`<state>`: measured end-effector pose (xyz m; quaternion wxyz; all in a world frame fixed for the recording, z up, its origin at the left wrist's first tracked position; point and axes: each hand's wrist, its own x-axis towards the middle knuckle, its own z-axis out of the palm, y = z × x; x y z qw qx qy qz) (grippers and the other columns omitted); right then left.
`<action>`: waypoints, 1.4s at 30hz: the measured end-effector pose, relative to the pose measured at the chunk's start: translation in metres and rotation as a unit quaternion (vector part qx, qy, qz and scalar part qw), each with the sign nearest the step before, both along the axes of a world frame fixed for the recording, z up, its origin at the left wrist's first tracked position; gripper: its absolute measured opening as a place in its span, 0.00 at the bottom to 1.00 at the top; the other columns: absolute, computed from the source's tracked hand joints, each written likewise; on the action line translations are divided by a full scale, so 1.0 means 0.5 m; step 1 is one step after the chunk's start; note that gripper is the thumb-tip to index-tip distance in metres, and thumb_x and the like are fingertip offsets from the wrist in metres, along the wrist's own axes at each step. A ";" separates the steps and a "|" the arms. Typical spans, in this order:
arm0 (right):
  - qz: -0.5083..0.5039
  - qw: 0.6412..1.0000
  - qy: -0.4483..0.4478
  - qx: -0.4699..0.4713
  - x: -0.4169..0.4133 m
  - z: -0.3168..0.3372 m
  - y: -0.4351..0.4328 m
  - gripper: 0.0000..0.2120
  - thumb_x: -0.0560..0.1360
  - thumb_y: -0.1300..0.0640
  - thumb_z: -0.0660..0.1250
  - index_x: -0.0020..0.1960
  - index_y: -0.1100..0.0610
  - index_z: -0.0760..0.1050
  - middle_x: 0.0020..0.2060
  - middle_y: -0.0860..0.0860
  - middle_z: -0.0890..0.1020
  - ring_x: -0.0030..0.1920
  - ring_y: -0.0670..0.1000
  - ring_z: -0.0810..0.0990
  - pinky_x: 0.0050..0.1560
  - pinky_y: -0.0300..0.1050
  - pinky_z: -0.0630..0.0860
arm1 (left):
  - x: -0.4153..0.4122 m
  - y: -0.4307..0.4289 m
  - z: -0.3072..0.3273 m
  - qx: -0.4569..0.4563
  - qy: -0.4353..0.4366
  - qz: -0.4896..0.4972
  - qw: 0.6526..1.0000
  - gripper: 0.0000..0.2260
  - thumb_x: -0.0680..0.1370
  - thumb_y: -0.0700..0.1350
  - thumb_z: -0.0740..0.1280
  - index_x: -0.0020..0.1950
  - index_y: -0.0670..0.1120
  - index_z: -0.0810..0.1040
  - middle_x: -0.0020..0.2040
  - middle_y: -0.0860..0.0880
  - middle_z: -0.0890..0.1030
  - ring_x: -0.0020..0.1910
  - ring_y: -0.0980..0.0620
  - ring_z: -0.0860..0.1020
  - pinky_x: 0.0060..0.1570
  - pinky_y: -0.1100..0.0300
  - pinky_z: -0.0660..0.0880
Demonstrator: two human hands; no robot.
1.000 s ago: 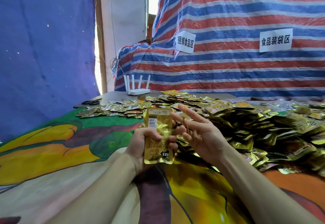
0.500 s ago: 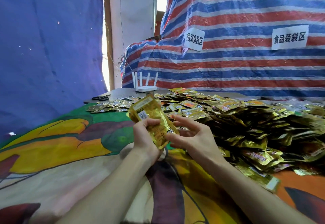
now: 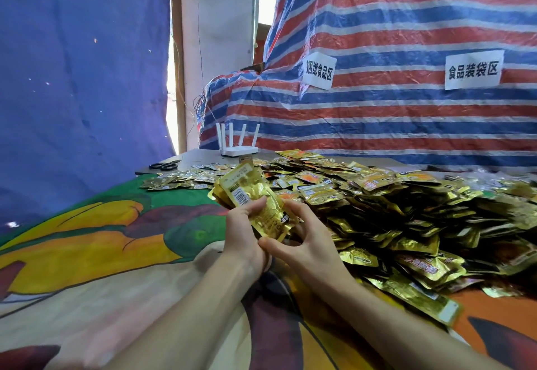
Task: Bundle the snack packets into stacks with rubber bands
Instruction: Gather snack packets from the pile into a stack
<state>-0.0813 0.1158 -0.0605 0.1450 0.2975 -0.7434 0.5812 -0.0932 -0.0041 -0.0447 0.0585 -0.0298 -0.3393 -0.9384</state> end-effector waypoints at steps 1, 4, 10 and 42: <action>0.002 1.000 0.000 -0.005 0.001 0.001 -0.001 0.34 0.69 0.61 0.80 0.71 0.54 0.70 0.64 0.49 0.77 0.61 0.42 0.79 0.61 0.43 0.78 | 0.000 -0.001 0.001 -0.001 0.003 -0.006 1.000 0.09 0.63 0.43 0.70 0.39 0.42 0.87 0.42 0.41 0.85 0.39 0.39 0.85 0.44 0.41 0.82; -0.002 0.999 0.021 -0.033 0.000 0.005 0.003 0.31 0.68 0.64 0.80 0.67 0.52 0.72 0.60 0.45 0.78 0.58 0.34 0.77 0.55 0.30 0.75 | 0.000 0.003 0.002 -0.016 0.026 -0.027 0.999 0.08 0.66 0.43 0.70 0.41 0.43 0.88 0.47 0.40 0.85 0.45 0.39 0.85 0.54 0.40 0.80; -0.014 0.995 0.056 -0.081 -0.008 0.008 0.012 0.27 0.67 0.69 0.79 0.59 0.51 0.74 0.50 0.39 0.82 0.53 0.38 0.82 0.48 0.30 0.78 | 0.004 0.021 -0.006 -0.035 0.070 -0.065 0.995 0.13 0.72 0.42 0.67 0.52 0.46 0.87 0.53 0.43 0.85 0.54 0.44 0.84 0.60 0.45 0.78; -0.403 0.873 -0.002 0.273 -0.083 0.201 0.148 0.08 0.75 0.54 0.68 0.48 0.59 0.78 0.44 0.57 0.83 0.40 0.53 0.79 0.31 0.40 0.72 | 0.023 0.025 -0.003 -0.179 0.007 -0.111 0.978 0.20 0.70 0.54 0.65 0.54 0.42 0.83 0.50 0.43 0.84 0.43 0.47 0.80 0.44 0.53 0.72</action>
